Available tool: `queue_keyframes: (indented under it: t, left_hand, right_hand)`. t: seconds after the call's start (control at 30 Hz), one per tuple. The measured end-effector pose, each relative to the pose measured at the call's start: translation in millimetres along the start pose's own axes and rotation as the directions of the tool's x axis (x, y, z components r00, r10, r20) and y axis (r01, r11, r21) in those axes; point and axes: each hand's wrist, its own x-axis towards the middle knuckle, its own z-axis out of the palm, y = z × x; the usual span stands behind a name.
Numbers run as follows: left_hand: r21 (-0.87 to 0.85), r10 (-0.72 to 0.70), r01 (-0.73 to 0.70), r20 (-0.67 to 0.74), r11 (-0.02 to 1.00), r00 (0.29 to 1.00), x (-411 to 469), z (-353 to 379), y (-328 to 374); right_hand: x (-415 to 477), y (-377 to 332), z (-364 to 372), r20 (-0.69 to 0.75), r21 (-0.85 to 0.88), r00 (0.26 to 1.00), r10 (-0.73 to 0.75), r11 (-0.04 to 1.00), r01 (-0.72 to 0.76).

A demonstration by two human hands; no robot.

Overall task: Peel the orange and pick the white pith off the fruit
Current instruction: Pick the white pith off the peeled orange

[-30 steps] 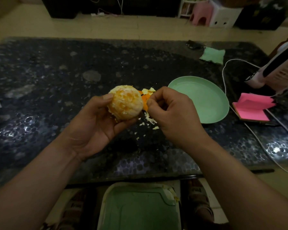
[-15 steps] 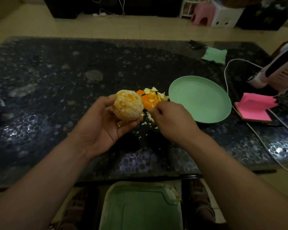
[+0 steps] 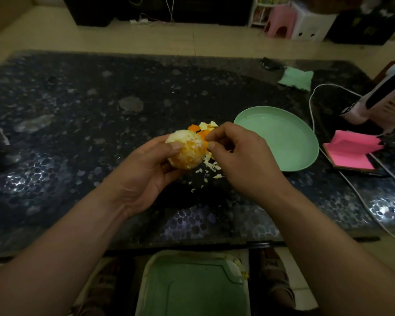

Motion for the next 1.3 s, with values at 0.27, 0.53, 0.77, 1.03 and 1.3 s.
queue_keyframes:
  t: [0.27, 0.53, 0.77, 1.03, 1.3]
  left_hand:
    - [-0.148, -0.058, 0.053, -0.028, 0.988, 0.998, -5, 3, 7]
    - [-0.125, -0.052, 0.052, -0.001, 0.991, 0.999, -4, 0, 7]
    - [-0.062, -0.030, 0.029, -0.011, 0.998, 0.999, -5, 3, 6]
    - [0.033, -0.010, 0.013, -0.076, 0.999, 0.997, -6, 10, 6]
    - [-0.053, -0.054, 0.055, 0.028, 0.997, 0.998, -10, 6, 11]
  right_hand:
    - [-4, 5, -4, 0.037, 0.020, 0.999, 0.038, 0.999, -0.038]
    - [-8, -3, -2, 0.003, -0.008, 0.993, -0.122, 0.993, 0.122]
    - [-9, -1, -2, 0.005, -0.202, 0.978, -0.210, 0.957, 0.207]
    - [-13, -5, 9, -0.058, -0.402, 0.946, -0.318, 0.875, 0.269]
    - [-11, -6, 6, -0.086, -0.088, 0.984, -0.156, 0.985, 0.149]
